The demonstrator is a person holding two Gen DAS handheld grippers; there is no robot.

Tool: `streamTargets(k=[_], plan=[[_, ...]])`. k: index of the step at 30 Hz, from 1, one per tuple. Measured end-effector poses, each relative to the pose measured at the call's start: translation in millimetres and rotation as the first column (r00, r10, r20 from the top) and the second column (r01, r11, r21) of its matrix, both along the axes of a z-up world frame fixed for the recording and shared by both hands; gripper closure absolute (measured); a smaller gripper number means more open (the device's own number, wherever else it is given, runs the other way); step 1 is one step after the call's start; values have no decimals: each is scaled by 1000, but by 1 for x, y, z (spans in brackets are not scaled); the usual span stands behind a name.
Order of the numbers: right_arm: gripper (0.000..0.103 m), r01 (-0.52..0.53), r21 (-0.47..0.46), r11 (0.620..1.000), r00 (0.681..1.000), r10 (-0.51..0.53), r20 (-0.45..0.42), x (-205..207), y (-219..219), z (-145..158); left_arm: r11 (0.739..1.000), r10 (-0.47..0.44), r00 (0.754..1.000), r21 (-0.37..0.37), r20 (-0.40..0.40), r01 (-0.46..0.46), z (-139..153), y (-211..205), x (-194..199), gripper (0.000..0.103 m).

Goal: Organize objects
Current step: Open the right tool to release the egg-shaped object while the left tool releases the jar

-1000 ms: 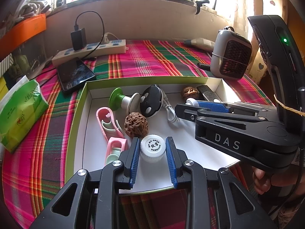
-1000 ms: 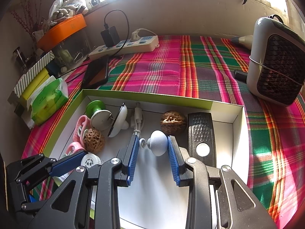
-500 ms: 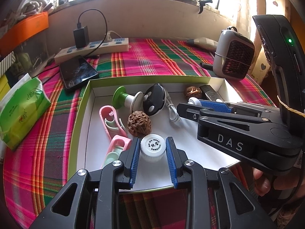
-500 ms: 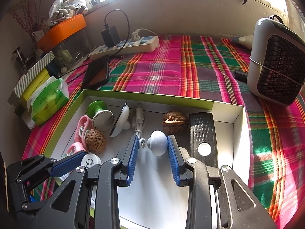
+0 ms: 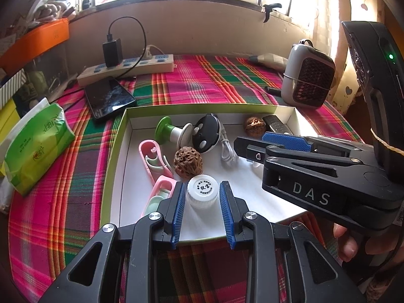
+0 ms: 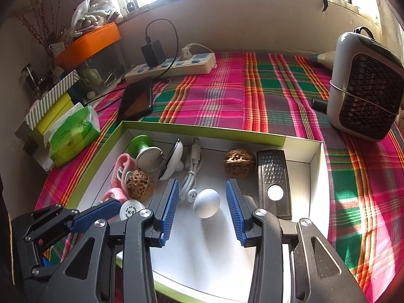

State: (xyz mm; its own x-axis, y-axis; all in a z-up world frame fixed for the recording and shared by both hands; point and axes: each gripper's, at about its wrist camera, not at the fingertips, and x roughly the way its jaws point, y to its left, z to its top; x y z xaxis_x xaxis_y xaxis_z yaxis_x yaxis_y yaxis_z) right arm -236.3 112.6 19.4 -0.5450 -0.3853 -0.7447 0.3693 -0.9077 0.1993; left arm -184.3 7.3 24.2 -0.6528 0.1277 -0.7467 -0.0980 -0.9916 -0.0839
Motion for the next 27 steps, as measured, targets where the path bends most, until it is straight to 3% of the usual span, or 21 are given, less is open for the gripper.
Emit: streamTargets(k=[14,27], plan=[[62,38,-17,999,999,-38,-36,28,8,17,1000,16,999,-4,-37,-17,15,-4,23,77],[62,79,14,997,994,-77,-80,80,15,29,999,22,998,-22,-63,-23,23,-2,61,77]])
